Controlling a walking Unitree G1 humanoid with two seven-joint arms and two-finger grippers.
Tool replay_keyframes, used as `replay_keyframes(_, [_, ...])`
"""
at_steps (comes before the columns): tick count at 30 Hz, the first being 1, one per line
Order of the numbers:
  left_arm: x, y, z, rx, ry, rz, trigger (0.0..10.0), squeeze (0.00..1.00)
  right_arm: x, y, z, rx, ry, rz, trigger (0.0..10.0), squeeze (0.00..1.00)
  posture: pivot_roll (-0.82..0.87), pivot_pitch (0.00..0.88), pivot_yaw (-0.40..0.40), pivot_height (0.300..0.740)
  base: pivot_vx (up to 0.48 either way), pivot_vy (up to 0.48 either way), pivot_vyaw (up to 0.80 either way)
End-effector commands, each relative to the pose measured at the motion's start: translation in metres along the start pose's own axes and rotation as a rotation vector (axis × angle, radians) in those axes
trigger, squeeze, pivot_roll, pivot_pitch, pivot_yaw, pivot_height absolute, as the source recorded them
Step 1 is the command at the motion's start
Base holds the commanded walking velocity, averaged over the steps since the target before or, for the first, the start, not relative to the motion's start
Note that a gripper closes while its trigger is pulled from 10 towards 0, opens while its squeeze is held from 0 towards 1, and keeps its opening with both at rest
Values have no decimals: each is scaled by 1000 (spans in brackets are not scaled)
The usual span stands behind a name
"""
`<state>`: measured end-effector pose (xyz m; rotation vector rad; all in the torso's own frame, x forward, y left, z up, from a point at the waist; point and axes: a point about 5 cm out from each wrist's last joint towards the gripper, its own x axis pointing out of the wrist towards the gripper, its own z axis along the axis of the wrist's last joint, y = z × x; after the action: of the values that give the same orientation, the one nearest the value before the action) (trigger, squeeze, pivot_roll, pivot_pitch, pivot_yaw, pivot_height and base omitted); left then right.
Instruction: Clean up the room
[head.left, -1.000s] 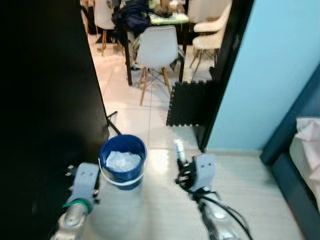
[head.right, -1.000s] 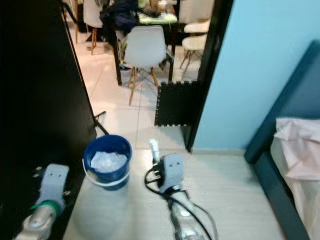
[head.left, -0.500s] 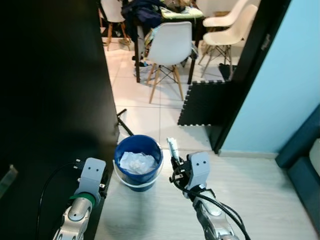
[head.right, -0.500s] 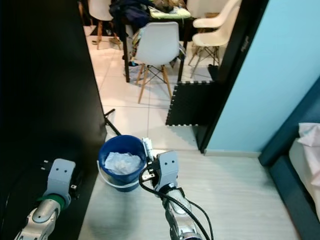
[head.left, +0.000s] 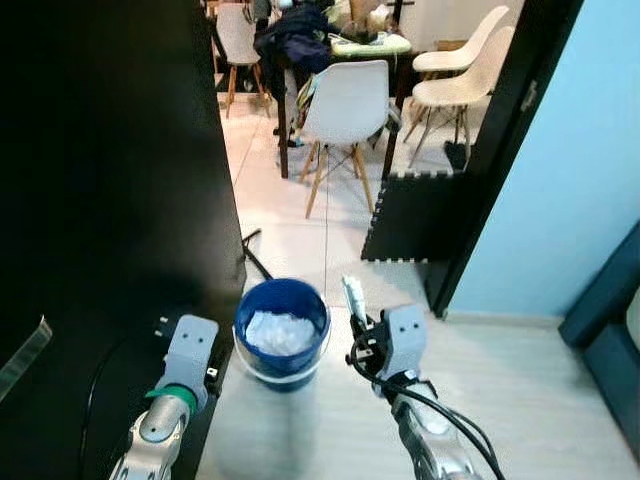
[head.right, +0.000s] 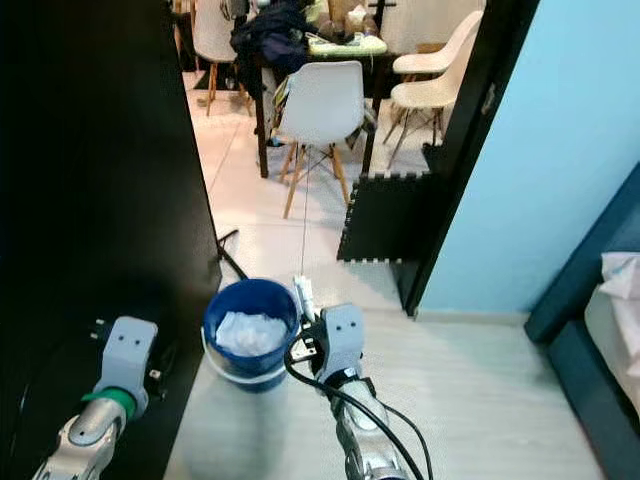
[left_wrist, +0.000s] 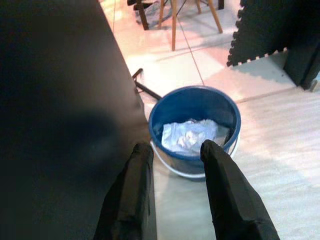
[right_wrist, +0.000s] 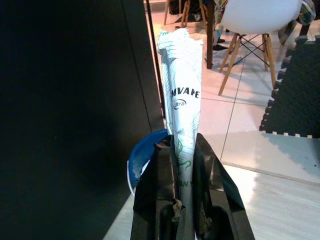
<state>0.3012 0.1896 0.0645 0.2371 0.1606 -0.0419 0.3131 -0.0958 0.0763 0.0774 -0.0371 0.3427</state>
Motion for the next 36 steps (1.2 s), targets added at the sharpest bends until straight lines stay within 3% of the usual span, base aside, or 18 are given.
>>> replay_keyframes(1, [-1,1,-2,-7,8,-1,10000,0,-2,0,-4,3,16,-2,10000,0,-102,55,84,740,446,0,0])
replay_keyframes(36, [-1,-2,-3,-15,12,-24,10000,0,-1,-3,-5,-25,34,-18,10000,0,-100,49,79,740,440,0,0])
